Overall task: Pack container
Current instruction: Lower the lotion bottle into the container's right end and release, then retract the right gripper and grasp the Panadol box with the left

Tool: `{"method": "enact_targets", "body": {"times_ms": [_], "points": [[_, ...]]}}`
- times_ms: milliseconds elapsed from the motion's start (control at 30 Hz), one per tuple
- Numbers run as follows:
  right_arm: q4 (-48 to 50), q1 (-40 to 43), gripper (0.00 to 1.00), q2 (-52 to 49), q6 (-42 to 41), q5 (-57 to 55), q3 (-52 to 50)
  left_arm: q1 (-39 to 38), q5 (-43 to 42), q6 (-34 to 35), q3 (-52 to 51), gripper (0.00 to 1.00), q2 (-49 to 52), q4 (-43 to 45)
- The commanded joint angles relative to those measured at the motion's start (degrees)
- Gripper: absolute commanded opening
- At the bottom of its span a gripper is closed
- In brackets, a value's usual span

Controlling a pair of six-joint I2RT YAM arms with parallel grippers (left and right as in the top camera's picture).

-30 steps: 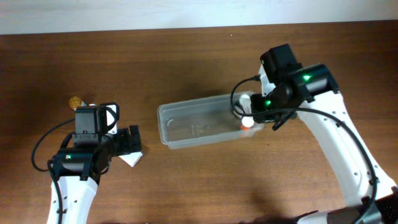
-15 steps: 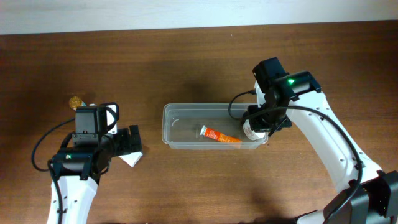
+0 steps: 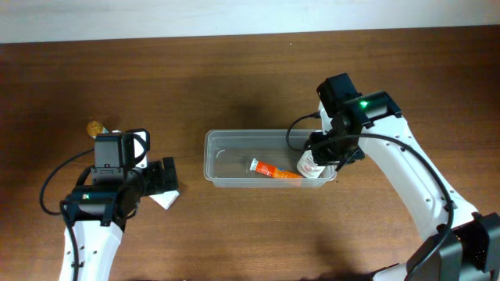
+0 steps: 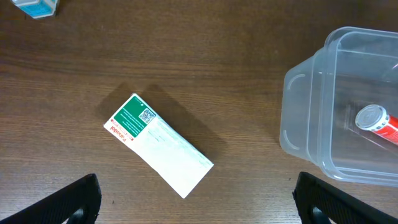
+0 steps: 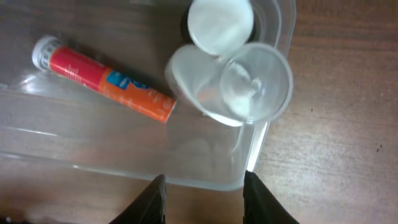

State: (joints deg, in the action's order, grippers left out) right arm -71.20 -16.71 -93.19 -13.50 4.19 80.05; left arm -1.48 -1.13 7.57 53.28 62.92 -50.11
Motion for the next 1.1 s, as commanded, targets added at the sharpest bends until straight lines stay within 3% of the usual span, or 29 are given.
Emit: {"method": "enact_targets", "body": {"times_ms": [0,133,267,333,400,433,533,700,833,1067], "points": [[0.81,-0.55,0.32,0.63,-0.31,-0.33,-0.5,0.2,-0.63,0.09,1.2,0.99,0.13,0.07],[1.84,-0.55,0.32,0.72,0.24,-0.85,-0.28,0.2,-0.63,0.09,1.2,0.99,0.13,0.09],[1.18,-0.02,0.33,3.17,-0.96,-10.23,3.96,0.2,-0.63,0.09,1.2,0.99,0.13,0.09],[2.25,3.32,0.35,6.43,-3.58,-12.09,6.56,0.2,-0.63,0.09,1.2,0.99,0.13,0.07],[3.72,8.0,0.48,8.63,-3.52,-11.26,7.19,0.2,-0.63,0.13,1.2,0.99,0.11,0.07],[3.82,10.25,0.49,9.25,-3.45,-10.69,7.19,0.2,-0.63,0.13,1.22,0.99,0.11,0.09],[2.29,18.49,0.53,9.31,1.03,-5.03,7.02,0.22,-0.28,1.01,1.55,0.99,0.13,-0.63],[-0.83,27.56,0.59,8.02,6.43,-0.13,3.87,1.29,5.9,12.46,3.43,0.99,0.68,-3.08],[-0.81,29.33,0.59,7.3,7.1,0.63,1.11,4.52,5.88,20.41,3.52,0.99,4.55,-3.08],[-0.52,29.0,0.6,7.08,7.13,1.29,-0.02,6.27,3.61,27.02,3.5,1.0,23.08,-0.07]]}}
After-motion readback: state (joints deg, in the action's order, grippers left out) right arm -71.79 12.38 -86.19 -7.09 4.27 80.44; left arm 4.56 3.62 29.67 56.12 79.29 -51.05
